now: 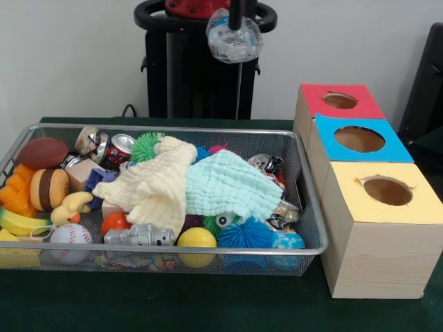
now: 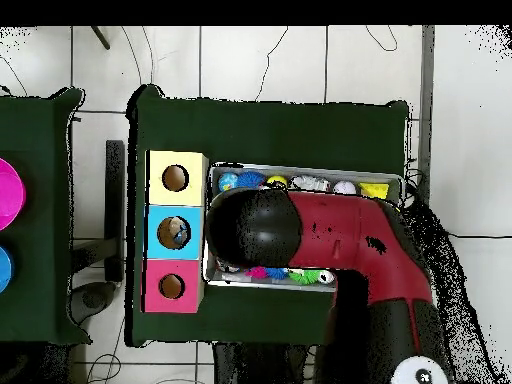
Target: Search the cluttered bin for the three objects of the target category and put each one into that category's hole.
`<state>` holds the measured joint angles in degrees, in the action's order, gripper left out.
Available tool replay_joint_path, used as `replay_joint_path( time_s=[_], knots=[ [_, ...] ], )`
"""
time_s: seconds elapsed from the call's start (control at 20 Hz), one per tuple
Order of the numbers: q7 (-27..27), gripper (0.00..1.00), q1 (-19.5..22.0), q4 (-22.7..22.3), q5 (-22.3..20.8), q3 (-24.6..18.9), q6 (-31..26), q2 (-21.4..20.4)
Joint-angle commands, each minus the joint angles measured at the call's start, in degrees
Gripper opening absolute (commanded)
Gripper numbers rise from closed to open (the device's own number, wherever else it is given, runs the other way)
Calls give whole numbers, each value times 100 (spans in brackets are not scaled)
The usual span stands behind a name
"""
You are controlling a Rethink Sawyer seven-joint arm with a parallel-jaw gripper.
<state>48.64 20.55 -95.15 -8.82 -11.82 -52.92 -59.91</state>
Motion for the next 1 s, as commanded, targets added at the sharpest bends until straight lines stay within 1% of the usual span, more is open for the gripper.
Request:
replay_joint_path(
  time_s=[0.05,0.25,0.65,1.0],
  knots=[
    [1902,0,-298,-909,445,238,444,-17],
    [2012,0,-509,-993,512,327,587,2],
    [2412,0,-1074,-1133,587,624,792,-47],
    [2746,0,-1476,-1102,572,828,990,58]
  ],
)
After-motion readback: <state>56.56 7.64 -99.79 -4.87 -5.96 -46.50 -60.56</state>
